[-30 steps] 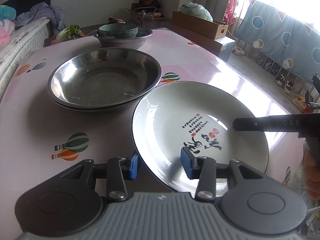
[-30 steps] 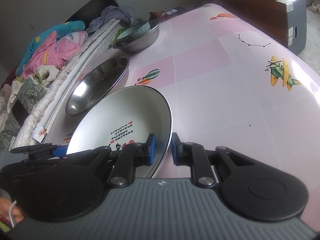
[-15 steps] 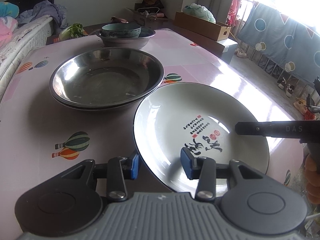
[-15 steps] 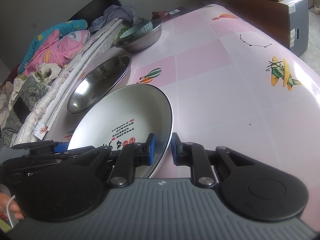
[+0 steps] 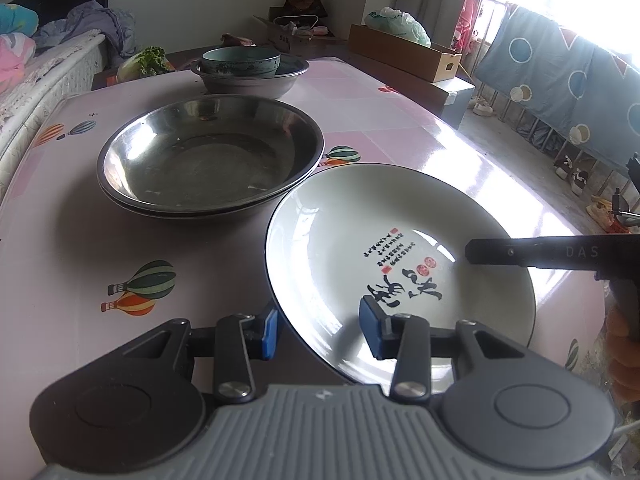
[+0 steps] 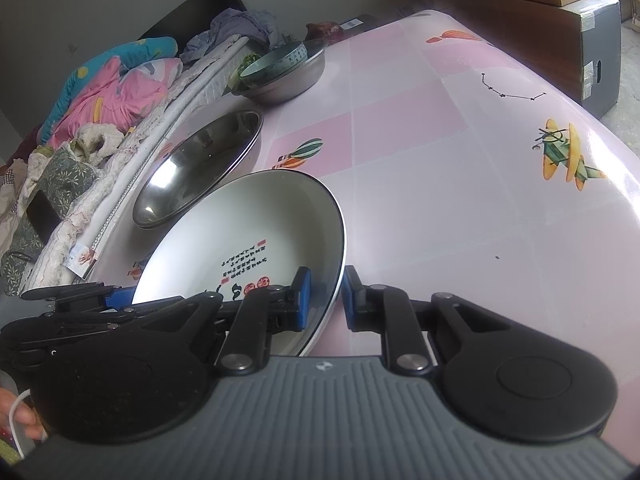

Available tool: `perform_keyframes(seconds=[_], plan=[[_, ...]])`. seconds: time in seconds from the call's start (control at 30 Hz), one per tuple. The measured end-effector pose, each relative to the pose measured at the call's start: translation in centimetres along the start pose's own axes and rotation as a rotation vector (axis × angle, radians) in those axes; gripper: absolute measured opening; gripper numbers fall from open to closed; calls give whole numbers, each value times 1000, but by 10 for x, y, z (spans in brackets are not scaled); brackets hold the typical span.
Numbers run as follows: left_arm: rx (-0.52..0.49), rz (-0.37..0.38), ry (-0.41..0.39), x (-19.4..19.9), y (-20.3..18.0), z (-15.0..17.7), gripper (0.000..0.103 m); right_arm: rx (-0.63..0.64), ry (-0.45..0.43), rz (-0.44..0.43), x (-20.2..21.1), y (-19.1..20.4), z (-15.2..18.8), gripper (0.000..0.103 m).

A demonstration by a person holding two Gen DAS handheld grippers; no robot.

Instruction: Organize plates and bowls

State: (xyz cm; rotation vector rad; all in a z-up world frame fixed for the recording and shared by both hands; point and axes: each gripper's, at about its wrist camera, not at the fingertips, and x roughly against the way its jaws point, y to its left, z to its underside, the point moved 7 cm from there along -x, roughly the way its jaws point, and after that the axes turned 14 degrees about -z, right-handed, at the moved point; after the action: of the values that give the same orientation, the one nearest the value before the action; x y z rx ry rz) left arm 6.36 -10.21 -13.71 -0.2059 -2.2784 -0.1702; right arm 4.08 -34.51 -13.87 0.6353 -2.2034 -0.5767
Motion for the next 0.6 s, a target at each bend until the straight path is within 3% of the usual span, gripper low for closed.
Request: perform_keyframes(seconds=[0.33, 0.6], plan=[[10, 17, -80, -1, 6, 4, 37, 57, -1, 12, 14, 10, 14, 18], [28, -21, -171, 2, 3, 11, 36, 176, -66, 125, 8, 29, 30, 25]])
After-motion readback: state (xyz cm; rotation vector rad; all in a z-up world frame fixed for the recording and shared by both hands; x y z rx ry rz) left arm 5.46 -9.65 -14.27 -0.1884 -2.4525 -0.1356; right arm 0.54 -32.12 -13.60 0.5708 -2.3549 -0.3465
